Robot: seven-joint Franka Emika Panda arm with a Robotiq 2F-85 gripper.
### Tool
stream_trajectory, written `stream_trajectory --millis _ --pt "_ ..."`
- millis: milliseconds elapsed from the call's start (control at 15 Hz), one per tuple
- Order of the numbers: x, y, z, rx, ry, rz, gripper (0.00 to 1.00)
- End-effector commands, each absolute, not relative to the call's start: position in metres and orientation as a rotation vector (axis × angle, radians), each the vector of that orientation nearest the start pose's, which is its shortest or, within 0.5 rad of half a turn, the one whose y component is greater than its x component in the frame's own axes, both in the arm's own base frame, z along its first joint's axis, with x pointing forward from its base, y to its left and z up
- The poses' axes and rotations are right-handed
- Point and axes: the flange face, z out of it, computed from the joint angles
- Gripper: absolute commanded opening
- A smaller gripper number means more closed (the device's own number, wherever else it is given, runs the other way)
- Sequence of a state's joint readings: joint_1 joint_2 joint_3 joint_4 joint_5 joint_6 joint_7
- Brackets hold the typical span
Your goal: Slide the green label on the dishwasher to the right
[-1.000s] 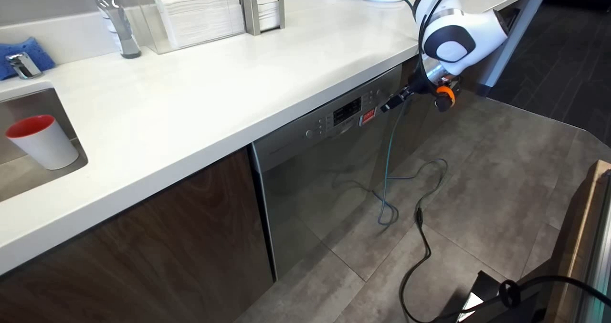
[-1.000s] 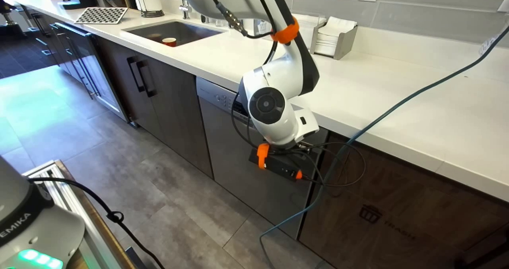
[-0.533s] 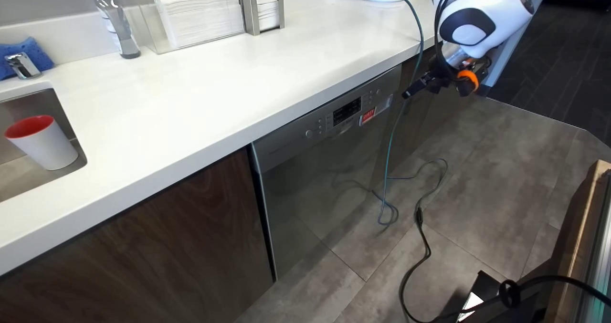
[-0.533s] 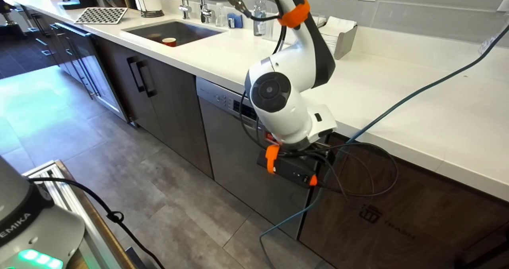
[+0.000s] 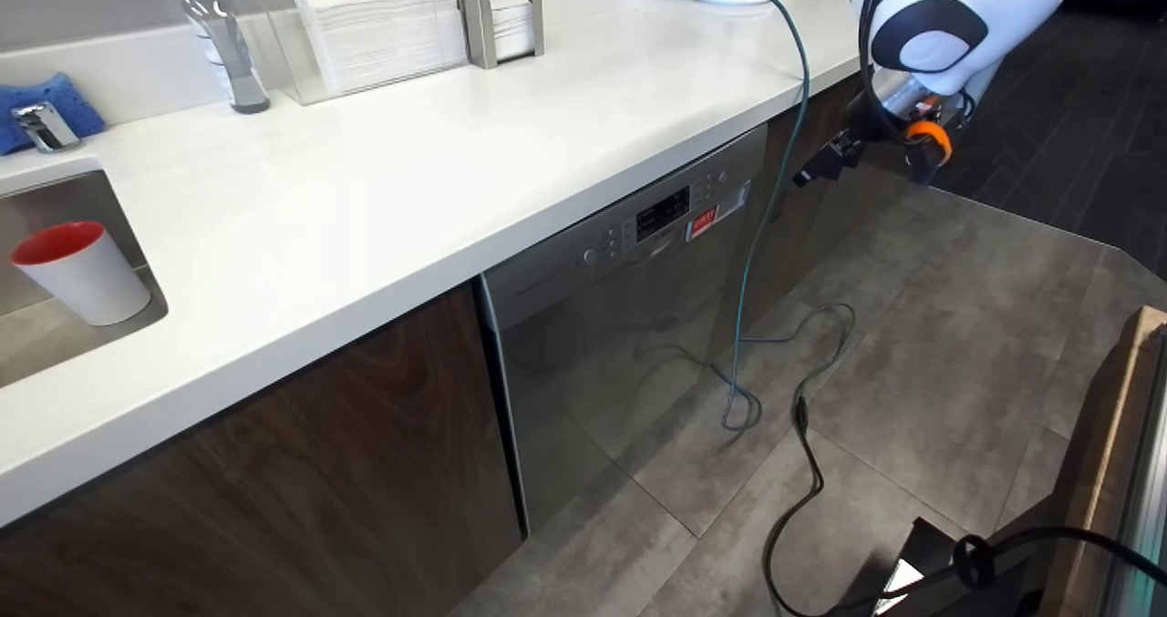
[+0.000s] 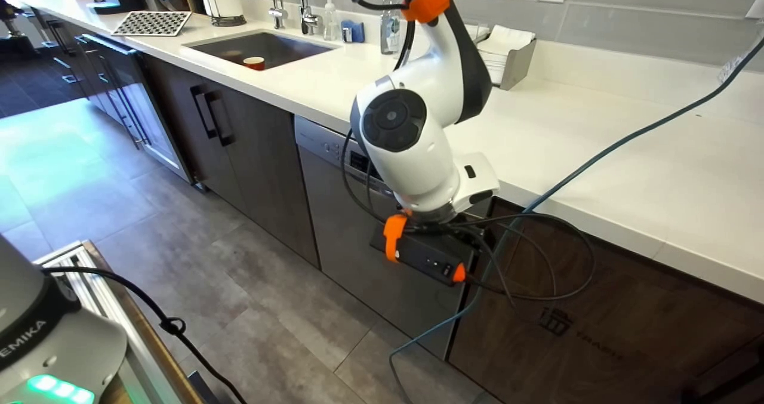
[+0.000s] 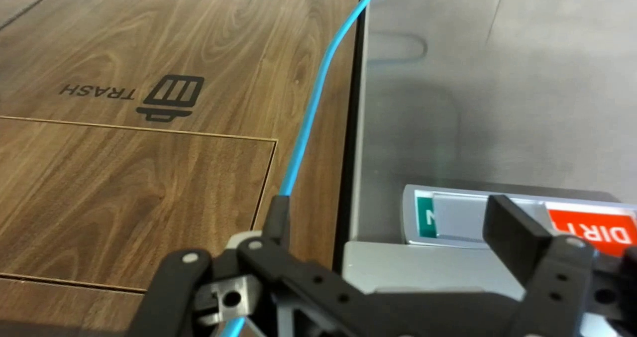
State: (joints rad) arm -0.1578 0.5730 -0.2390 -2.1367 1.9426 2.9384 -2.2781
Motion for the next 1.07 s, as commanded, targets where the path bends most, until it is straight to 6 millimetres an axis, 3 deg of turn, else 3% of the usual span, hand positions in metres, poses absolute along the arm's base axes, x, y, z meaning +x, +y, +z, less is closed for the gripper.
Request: stream_trajectory --millis 0,1000 --pt "0.431 -0.240 0.146 -3.121 -0.102 -0.748 1.00" --pt "0.414 -0.179 0.178 -3.000 -0.108 -0.628 1.00"
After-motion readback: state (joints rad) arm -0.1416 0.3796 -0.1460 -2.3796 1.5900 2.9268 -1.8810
